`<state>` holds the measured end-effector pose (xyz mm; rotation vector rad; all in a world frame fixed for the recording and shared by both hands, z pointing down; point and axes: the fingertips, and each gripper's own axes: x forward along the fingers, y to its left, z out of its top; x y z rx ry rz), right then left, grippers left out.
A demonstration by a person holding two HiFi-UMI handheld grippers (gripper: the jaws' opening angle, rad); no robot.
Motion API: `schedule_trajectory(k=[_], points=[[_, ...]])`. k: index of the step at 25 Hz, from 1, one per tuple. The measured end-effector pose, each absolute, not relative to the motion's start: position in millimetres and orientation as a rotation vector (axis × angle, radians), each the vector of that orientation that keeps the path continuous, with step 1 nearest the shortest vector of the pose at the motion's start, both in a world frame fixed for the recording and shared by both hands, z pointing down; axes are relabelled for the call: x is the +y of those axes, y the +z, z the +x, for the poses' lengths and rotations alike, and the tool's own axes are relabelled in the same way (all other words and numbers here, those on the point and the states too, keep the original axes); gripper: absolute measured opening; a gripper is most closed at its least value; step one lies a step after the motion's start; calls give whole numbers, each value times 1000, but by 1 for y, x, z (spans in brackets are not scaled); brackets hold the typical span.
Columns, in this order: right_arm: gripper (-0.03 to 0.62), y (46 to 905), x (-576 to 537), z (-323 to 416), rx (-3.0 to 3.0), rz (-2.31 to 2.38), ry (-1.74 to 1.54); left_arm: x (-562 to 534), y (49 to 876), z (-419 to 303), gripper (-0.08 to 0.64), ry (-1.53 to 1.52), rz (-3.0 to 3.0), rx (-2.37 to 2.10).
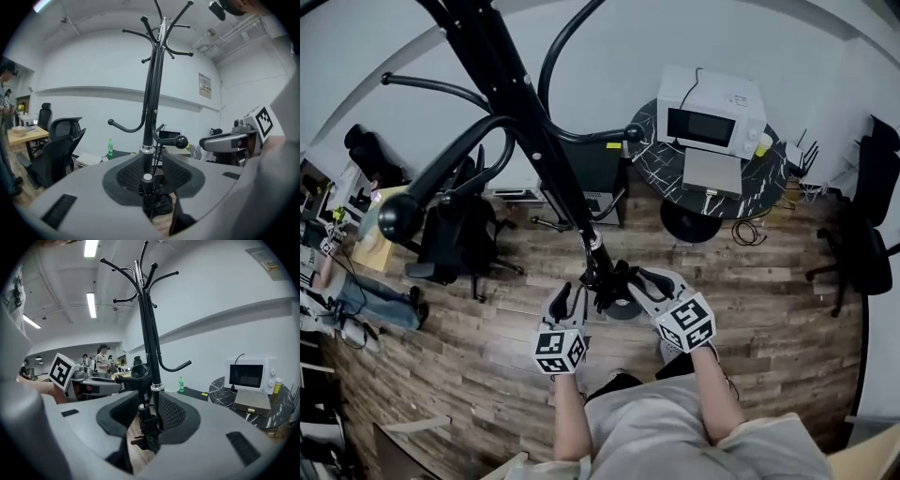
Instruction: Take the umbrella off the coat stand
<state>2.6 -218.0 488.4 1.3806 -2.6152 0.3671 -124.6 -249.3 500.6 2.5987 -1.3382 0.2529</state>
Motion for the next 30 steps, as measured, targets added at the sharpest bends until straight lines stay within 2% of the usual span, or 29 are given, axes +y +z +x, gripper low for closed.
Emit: schedule_trajectory(k=[8, 14, 30], points=[[141, 508, -244, -23, -2680, 1200, 411, -273, 514, -125, 132, 242, 2634, -1249], [141, 520, -254, -35, -2723, 1103, 435, -274, 515, -86, 130, 374, 2841, -984], [141, 535, -275, -38, -2727, 1014, 446, -300, 518, -80, 102, 319, 2835, -1050]])
